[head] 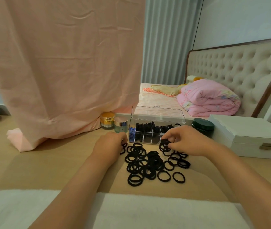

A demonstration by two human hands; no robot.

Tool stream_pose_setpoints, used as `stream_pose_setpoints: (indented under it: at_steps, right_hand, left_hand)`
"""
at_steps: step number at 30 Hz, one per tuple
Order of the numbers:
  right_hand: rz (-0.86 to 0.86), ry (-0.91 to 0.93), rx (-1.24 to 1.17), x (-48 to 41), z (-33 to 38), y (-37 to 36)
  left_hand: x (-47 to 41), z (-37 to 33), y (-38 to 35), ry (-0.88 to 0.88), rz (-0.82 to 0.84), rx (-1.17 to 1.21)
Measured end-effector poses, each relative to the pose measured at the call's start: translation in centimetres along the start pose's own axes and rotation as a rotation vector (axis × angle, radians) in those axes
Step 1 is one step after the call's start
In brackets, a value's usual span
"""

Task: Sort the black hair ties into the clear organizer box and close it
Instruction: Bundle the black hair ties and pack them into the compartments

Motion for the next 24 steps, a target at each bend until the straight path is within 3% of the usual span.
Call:
stream_pose_setpoints:
  at_steps: [3, 10, 14, 19, 24]
  right_hand:
    - [0.042, -0.007, -0.116, 0.1, -0.1, 0.2]
    - [0.072, -0.032, -0.156, 0.5, -0.1, 0.7]
    - [0.146, -0.089, -0.121, 0.9, -1.1, 1.1]
    - [0.239, -0.126, 0.209, 0.8, -2.2, -1.4]
    - [0.17, -0.14, 0.386, 0.2, -2.3, -2.2]
  left_hand:
    - [0.1, -0.9, 0.3, -0.061, -0.031, -0.106]
    - [0.4, -0.6, -0.1, 0.013, 0.115, 0.009]
    - [0.3, -0.9, 0.9, 0.025, 0.065, 0.281]
    - [0.2, -2.6, 1.4, 0.095, 0.071, 0.773]
    - [1.1, -5.5, -0.2, 0.105, 0.254, 1.012]
Point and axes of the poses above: each hand's wrist, its own x-axis away from the middle knuckle, its own y-axis out of the back of the hand, z = x × y, the point moved 9 cm from there along -x, towards the middle knuckle, and after that the axes turned 2 degrees about -y, right-handed, at the moved point
